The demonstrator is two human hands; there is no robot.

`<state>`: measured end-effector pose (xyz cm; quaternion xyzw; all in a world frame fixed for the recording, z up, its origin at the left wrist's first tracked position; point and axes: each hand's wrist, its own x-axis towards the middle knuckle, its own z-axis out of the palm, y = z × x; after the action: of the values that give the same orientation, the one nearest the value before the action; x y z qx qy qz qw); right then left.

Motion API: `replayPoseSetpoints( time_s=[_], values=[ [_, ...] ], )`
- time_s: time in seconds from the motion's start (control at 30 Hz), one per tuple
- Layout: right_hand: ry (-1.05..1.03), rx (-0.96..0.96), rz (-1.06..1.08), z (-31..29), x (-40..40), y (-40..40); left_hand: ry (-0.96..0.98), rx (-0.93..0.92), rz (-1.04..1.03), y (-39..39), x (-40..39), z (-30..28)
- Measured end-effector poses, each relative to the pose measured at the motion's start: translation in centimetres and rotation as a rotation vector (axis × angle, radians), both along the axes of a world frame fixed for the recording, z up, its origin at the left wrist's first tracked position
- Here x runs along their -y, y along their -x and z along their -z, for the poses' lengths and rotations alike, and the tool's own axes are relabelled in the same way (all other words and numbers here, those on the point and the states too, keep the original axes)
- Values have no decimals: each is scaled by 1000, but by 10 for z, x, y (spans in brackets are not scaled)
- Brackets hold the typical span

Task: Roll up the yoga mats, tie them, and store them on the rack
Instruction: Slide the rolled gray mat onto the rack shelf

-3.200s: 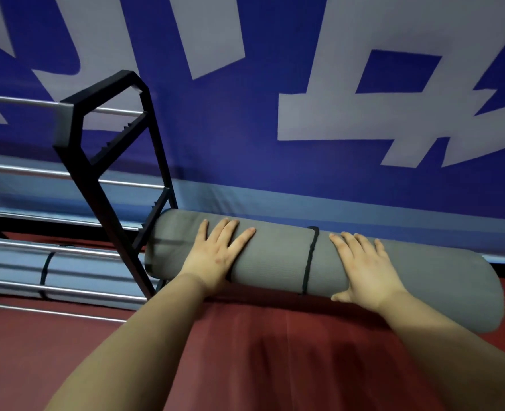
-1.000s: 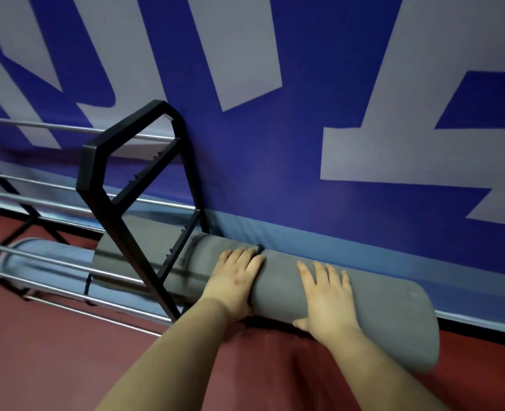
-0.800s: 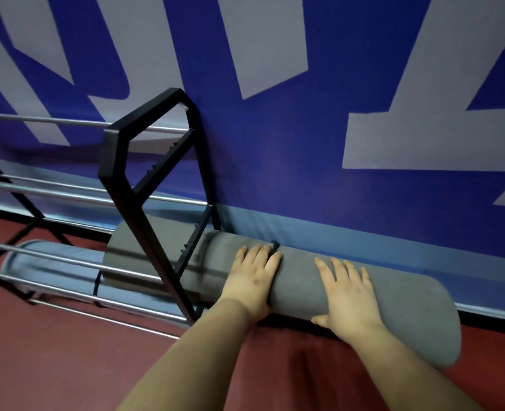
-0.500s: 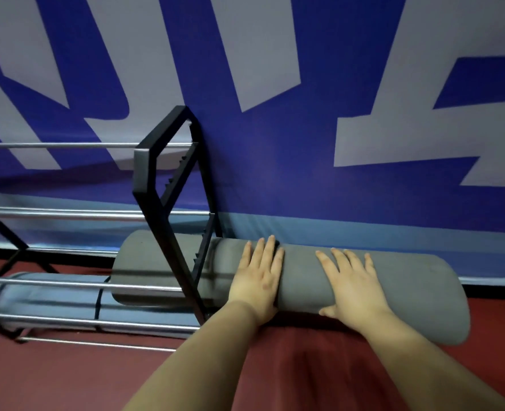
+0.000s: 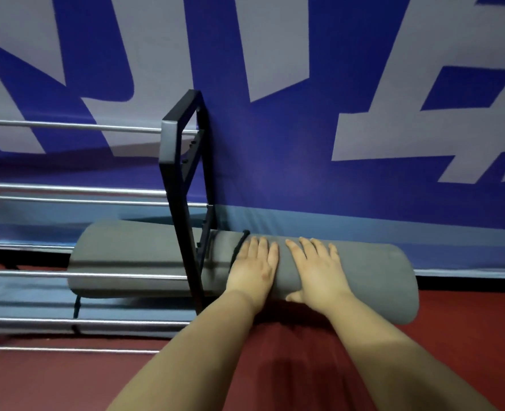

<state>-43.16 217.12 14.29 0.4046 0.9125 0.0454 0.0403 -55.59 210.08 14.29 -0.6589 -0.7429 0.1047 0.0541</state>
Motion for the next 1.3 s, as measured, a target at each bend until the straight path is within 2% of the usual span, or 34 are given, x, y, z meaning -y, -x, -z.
replayPoseSetpoints(
  time_s=[0.13, 0.23, 0.33, 0.43, 0.57, 0.67, 0.73, 0.93, 1.07, 1.17, 1.3],
  values=[
    [-59, -39, -79, -2, 2, 33, -56, 3, -142, 18, 5, -4],
    [-84, -54, -162, -4, 3, 28, -72, 32, -190, 20, 5, -1],
    [-170, -16, -183, -7, -5, -1, -77, 57, -168, 24, 6, 3],
    [-139, 91, -99, -10, -16, -28, -82, 65, -157, 25, 8, 4],
    [-120, 42, -68, -6, -14, -29, -38, 61, -133, 17, 11, 0],
    [-124, 20, -65, 1, -11, -32, -14, 61, 20, 7, 5, -3],
    [-143, -8, -46, 7, -13, -36, 10, 66, 45, -1, 0, -5],
    [-179, -93, -85, 11, -8, -28, -4, 39, -5, 3, 0, -5],
    [-95, -88, -79, 6, 3, 2, 65, 13, -99, 23, 8, -12],
    [-71, -89, -123, 0, 14, 29, 48, -22, -200, 34, 11, -13],
    [-83, -91, -178, 1, 10, 28, 88, -9, -216, 37, 13, -9]
  ],
)
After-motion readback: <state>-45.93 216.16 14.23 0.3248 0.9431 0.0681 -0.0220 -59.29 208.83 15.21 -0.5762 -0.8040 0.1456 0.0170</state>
